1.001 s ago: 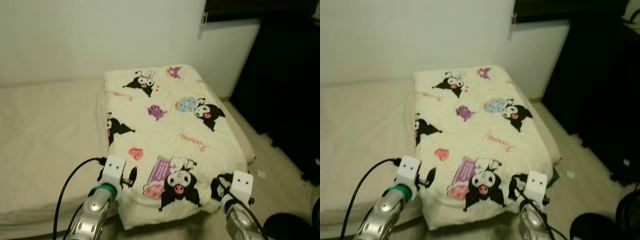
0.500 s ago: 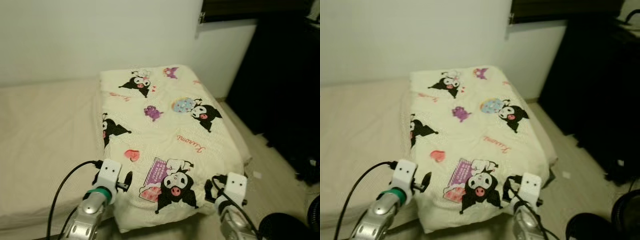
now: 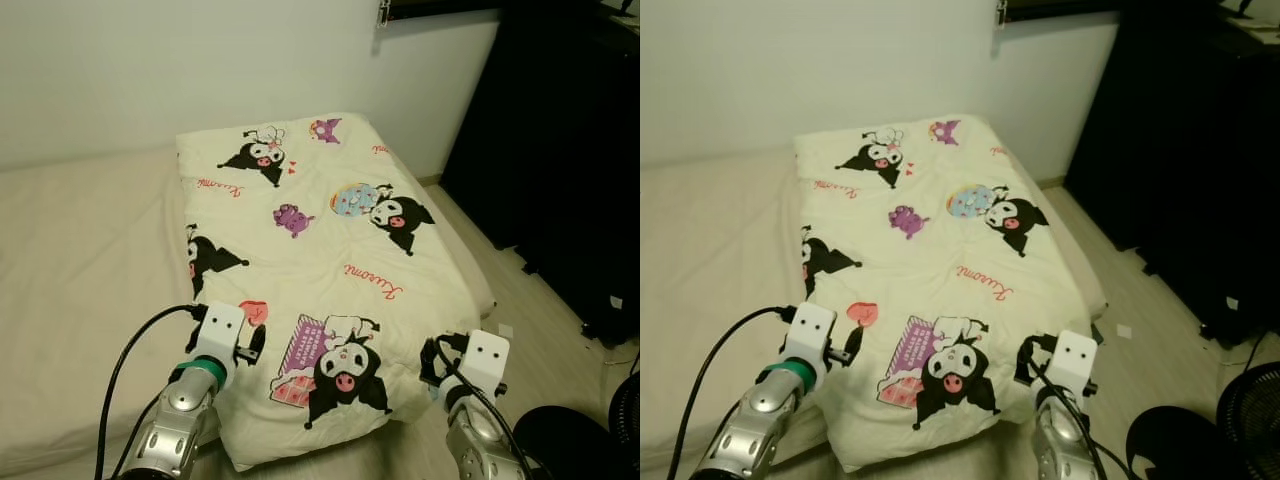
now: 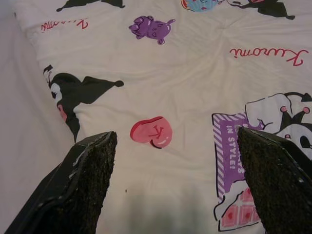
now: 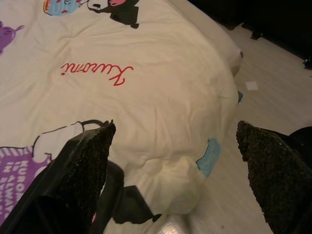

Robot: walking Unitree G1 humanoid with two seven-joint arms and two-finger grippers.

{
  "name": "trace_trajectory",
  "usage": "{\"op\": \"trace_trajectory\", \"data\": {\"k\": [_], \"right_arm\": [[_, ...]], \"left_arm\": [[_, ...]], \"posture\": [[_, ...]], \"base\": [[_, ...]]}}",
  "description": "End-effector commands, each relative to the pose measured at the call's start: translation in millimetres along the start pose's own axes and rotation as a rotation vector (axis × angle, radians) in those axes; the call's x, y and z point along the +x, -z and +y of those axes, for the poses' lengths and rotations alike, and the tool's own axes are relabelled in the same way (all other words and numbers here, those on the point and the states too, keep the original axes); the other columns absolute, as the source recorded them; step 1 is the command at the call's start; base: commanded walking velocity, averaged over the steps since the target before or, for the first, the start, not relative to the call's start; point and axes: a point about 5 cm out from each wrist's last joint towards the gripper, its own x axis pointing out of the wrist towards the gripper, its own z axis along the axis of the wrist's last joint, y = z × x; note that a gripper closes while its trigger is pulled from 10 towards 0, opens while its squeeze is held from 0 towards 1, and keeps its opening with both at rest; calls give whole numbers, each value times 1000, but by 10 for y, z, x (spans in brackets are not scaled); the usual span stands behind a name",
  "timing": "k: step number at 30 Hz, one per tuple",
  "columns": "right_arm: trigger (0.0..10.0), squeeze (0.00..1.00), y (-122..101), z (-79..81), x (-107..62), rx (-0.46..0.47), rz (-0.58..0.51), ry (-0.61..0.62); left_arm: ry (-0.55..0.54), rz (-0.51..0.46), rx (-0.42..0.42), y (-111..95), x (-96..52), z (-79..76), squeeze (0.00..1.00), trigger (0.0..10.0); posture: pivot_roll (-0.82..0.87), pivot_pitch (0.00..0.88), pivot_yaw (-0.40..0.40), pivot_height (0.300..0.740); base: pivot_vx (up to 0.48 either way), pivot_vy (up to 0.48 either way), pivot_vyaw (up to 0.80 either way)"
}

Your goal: Clean up the room

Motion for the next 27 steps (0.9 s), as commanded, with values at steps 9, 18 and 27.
{"op": "trace_trajectory", "data": {"k": [9,18,27], "right_arm": [[10000,0,41,104,-14,-48,6,-63],[10000,0,81,32,14,-26,52,-6],[10000,0,90,20,17,-37,57,-9]], "left_arm": [[-2,9,52,35,-31,23,0,10000],[-39,34,27,72,-40,66,0,10000],[-51,36,15,71,-38,80,0,10000]], "posture": [[28,0,87,740],[40,0,69,740],[43,0,54,740]], "base": [[0,-320,533],[0,-267,444],[0,0,0]]}}
